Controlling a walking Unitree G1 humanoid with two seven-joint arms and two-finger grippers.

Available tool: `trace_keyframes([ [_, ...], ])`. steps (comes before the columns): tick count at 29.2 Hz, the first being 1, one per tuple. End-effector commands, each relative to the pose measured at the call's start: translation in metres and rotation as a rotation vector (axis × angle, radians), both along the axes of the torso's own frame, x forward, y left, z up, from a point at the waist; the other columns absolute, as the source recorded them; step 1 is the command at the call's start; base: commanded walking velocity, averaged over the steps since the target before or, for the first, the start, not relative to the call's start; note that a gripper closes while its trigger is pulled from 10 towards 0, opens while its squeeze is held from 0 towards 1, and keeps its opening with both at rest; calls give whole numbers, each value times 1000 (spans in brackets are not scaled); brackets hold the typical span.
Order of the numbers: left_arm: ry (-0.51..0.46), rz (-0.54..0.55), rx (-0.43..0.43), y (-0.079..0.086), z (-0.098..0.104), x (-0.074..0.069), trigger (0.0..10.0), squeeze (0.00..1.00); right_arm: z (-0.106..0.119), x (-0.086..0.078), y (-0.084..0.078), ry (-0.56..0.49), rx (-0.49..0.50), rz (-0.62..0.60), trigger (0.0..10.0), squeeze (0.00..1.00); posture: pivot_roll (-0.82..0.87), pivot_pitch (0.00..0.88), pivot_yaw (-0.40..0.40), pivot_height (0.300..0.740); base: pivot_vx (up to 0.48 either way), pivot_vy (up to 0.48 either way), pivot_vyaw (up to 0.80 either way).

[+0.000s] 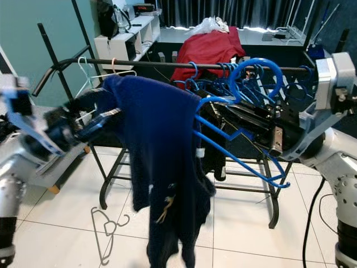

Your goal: Hang hanger

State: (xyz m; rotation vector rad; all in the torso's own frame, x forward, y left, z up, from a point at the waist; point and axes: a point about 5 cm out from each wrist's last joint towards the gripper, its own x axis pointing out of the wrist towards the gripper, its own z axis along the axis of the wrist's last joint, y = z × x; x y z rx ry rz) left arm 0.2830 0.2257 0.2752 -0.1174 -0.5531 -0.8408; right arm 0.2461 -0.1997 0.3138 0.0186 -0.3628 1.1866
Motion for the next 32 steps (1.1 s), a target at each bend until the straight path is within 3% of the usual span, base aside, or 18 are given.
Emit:
trace_keyframes([
  [1,-16,17,-16,11,5,-3,10000,0,8,-4,-2,-34,12,10,0,0,-75,1,24,740,0,0,0],
  [3,-37,47,-25,22,10,-7,10000,0,8,-4,-3,-30,9,7,0,0,-74,1,24,740,0,0,0],
  [9,-29,38,-15,20,8,-8,10000,0,9,-5,-2,-31,10,13,0,0,-77,1,24,740,0,0,0],
  [11,-10,-3,6,14,3,-9,10000,0,10,-5,-2,-34,12,17,0,0,-79,1,24,740,0,0,0],
  [14,54,-100,95,-13,-16,-9,10000,0,13,-6,-1,-42,13,25,0,0,-78,2,25,740,0,0,0],
  [17,54,-100,95,-13,-16,-9,10000,0,13,-6,-1,-42,13,25,0,0,-78,2,25,740,0,0,0],
  [22,98,-163,105,-35,-28,-9,10000,0,15,-7,0,-48,15,31,0,0,-80,3,26,740,0,0,0],
  [30,129,-136,112,-39,-33,-4,10000,0,16,-8,0,-53,18,33,0,0,-80,4,27,740,0,0,0],
  [31,142,-115,113,-40,-35,0,1961,0,16,-8,0,-54,20,33,0,0,-79,4,28,740,0,0,0],
  [32,153,-104,115,-41,-37,2,0,0,17,-8,0,-55,21,31,0,0,-80,5,28,740,0,0,0],
])
